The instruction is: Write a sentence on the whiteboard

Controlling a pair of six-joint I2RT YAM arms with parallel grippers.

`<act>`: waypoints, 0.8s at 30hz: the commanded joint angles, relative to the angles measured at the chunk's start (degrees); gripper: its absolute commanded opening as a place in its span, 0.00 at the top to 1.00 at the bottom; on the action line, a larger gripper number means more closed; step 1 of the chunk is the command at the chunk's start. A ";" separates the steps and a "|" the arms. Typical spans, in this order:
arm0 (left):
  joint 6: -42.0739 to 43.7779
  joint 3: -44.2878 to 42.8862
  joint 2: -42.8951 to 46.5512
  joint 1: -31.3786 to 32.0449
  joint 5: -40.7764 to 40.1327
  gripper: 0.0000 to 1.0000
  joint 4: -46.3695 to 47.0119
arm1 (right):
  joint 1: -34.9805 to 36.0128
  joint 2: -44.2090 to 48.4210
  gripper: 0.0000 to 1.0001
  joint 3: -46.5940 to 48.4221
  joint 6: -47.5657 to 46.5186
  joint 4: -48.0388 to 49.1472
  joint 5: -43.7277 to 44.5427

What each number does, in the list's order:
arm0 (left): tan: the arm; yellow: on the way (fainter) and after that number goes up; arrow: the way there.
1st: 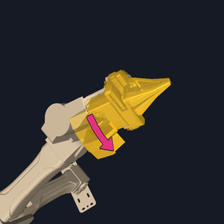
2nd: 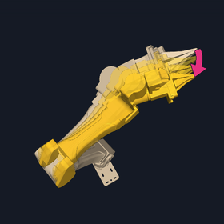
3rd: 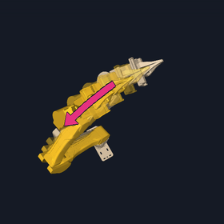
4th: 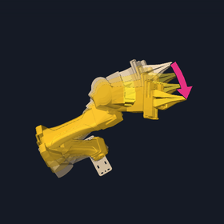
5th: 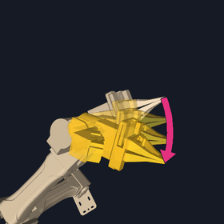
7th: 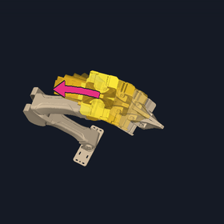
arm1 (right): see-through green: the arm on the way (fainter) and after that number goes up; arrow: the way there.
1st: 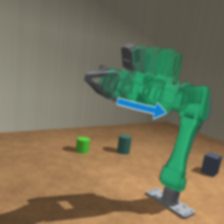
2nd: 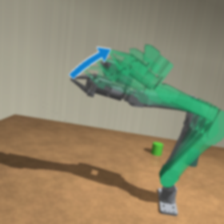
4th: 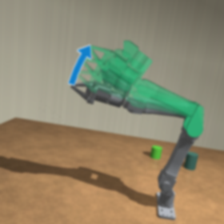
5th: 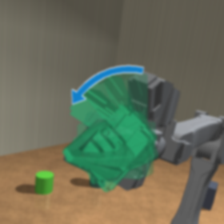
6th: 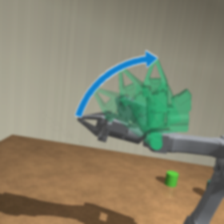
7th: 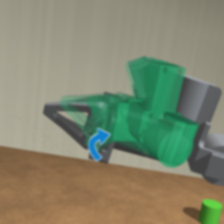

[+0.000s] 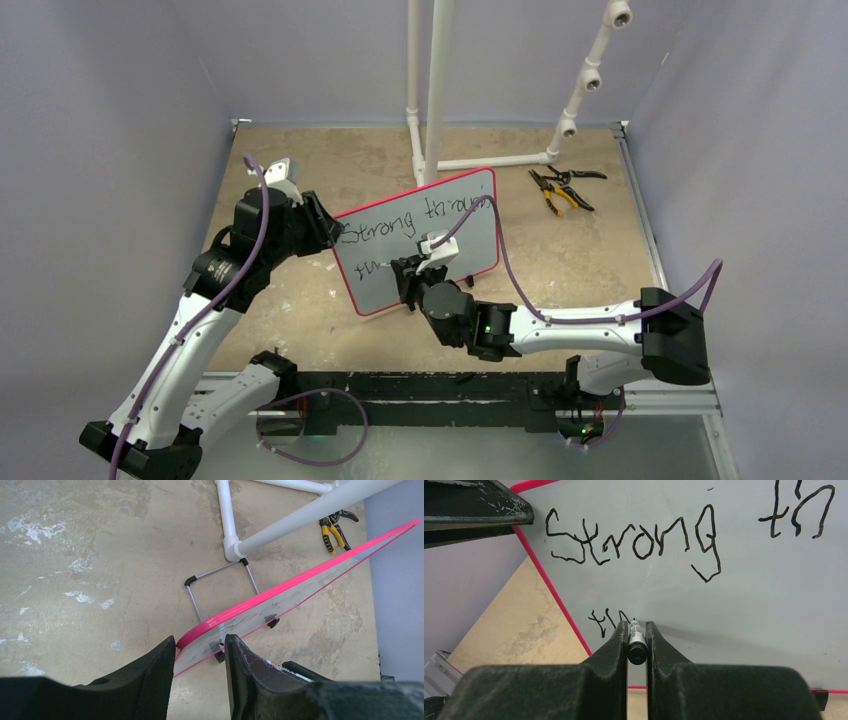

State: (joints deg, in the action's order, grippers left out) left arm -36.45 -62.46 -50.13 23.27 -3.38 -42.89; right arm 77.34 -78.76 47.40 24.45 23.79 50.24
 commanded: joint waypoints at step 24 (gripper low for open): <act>-0.94 0.23 0.12 0.02 0.93 0.61 2.11 | -0.35 4.05 1.00 0.61 -0.86 2.74 4.88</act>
State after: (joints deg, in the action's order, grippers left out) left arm -36.47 -62.22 -50.13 23.27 -3.29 -42.89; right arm 77.21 -76.66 47.55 25.28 22.50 53.69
